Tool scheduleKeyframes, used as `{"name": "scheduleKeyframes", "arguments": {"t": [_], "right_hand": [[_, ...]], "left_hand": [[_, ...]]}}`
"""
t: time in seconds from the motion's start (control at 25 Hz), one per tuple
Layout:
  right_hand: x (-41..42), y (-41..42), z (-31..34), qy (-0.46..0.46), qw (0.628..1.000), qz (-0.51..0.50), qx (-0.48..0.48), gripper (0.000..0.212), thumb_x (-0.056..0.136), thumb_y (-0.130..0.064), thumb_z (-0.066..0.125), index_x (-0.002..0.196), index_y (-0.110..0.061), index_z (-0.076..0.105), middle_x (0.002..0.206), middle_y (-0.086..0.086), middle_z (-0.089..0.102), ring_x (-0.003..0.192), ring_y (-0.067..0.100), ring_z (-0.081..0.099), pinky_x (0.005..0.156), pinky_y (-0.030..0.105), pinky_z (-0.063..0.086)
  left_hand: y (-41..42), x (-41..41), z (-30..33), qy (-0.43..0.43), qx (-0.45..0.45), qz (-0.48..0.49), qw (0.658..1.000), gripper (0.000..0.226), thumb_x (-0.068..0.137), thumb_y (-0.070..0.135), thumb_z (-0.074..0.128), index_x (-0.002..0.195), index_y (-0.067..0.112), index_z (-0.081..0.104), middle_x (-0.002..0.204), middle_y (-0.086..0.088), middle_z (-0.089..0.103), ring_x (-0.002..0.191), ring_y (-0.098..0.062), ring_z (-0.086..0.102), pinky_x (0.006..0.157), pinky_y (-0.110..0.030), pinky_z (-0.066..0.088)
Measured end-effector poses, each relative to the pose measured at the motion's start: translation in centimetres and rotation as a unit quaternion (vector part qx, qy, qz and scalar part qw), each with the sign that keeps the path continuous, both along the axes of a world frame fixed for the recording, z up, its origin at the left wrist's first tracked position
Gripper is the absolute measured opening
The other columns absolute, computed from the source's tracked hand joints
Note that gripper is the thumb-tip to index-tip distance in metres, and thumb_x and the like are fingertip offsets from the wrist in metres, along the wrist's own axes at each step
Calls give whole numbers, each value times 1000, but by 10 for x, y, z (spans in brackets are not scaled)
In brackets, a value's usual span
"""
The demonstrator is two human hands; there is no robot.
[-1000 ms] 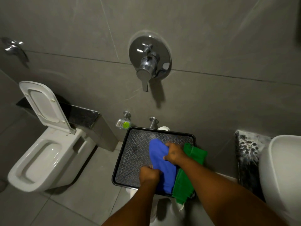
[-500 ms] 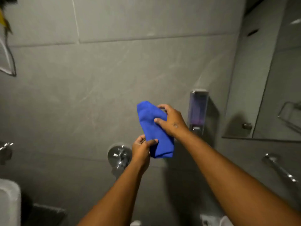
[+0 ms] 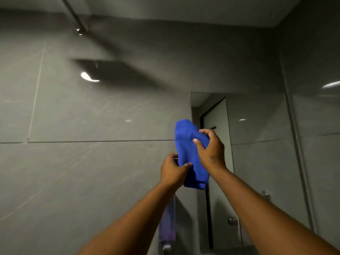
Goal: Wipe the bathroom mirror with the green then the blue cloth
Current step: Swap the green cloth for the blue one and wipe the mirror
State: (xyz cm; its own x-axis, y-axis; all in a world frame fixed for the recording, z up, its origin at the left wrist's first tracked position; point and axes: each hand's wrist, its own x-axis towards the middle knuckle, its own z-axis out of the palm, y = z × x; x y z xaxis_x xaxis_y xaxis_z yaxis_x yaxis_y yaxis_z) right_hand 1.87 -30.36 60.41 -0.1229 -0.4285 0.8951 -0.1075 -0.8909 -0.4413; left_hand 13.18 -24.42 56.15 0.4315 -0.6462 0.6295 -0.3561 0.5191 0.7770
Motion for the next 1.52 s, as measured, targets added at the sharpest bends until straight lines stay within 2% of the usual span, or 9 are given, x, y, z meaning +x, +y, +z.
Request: {"name": "scheduleKeyframes", "arguments": {"t": [0.12,0.24,0.36,0.48,0.64,0.84,1.16,1.4,1.52], "right_hand": [[-15,-36,12,-35,996,-75,-21,27,91,-20,65,117,-15,60,119,6,54,95,13,53,77,17,39],[-17,-77,21,5,980,-197,27,29,92,-27,63,119,-17,61,130,7,45,111,24,50,87,29,44],[6,-109,4,80,949,-305,17,28,93,-23,59,121,-18,60,130,6,50,116,29,45,97,39,43],[33,-122,-7,39,960,-273,-50,40,86,-4,63,125,-11,62,120,13,62,109,35,56,92,47,51],[53,-117,-4,15,957,-268,-115,34,91,-14,57,123,-13,67,129,11,65,118,37,57,101,49,46],[45,-131,-29,132,937,-265,-185,48,100,-34,32,142,-19,49,152,4,44,146,28,30,121,52,14],[-87,-215,-77,0,941,-336,41,51,100,-30,27,143,-10,45,155,10,37,147,30,26,120,56,16],[38,-140,-55,195,913,-285,-218,49,101,-37,33,147,-22,37,156,2,37,148,25,23,123,48,9],[35,-141,-46,225,901,-278,-246,49,101,-36,32,147,-20,39,156,3,38,148,25,25,123,46,9]], "left_hand": [[-19,-6,24,-225,-4,61,972,30,86,28,68,111,27,53,104,5,66,93,-14,67,72,-19,53],[-45,22,46,-502,38,226,834,66,93,39,54,150,18,30,159,-7,32,148,-29,29,119,-39,29],[-74,67,41,-600,65,319,731,77,98,52,28,154,19,-13,166,-5,-17,151,-21,-19,121,-38,-12],[-94,80,23,-614,7,395,683,74,97,58,12,154,13,-2,166,-8,-2,154,-26,-6,125,-42,-7],[-101,79,21,-619,-65,424,658,71,98,50,24,152,5,26,160,-16,30,150,-30,23,121,-45,13],[-99,83,20,-626,-60,435,644,71,99,51,21,153,6,18,162,-14,19,152,-29,14,123,-45,11],[-102,81,17,-618,-52,454,640,74,99,55,16,155,7,11,164,-14,8,154,-29,4,124,-46,8],[-102,80,17,-622,-54,447,640,71,99,51,21,154,6,16,163,-15,16,153,-28,10,124,-45,9],[-101,83,17,-622,-51,447,640,72,99,52,19,154,6,17,163,-15,16,153,-28,10,124,-45,9]]}}
